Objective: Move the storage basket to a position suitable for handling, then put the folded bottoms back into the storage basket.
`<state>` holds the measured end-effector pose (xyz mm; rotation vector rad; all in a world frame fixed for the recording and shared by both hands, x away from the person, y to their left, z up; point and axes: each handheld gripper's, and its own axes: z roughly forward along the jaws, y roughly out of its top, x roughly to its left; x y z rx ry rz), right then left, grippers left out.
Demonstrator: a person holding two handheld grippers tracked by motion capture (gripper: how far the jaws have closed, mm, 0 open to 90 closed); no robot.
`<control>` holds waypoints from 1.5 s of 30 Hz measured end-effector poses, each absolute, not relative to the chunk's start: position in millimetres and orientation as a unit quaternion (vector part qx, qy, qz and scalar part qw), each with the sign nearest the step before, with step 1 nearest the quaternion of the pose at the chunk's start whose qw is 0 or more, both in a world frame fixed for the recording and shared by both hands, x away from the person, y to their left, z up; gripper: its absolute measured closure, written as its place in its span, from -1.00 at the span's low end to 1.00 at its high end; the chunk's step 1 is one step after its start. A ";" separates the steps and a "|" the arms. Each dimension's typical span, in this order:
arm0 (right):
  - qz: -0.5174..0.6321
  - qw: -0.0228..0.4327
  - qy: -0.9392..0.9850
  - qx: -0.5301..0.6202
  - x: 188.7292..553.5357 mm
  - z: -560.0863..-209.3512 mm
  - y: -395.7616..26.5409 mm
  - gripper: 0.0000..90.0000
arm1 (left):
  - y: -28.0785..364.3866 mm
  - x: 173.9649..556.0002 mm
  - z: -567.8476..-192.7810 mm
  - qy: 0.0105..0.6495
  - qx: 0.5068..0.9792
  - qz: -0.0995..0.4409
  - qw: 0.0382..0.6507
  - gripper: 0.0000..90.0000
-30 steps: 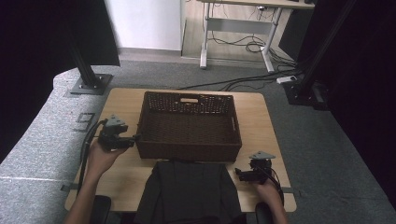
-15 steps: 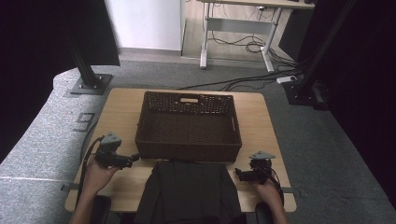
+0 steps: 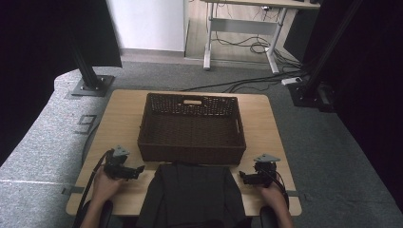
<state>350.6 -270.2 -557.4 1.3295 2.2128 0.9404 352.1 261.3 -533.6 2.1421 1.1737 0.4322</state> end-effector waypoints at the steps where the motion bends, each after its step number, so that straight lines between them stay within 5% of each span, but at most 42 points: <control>1: 0.336 0.195 0.790 0.474 350.7 -557.5 -270.2 -1.00 | 259.8 352.7 -535.8 0.447 0.820 0.164 0.319 -1.00; 31: 0.327 0.178 0.803 0.466 347.4 -554.2 -269.8 -1.00 | 251.8 351.3 -544.2 0.461 0.822 0.157 0.297 -0.95; 45: 0.370 0.143 0.805 0.441 322.8 -522.3 -247.3 -1.00 | 216.8 317.7 -510.8 0.412 0.819 0.114 0.382 -0.93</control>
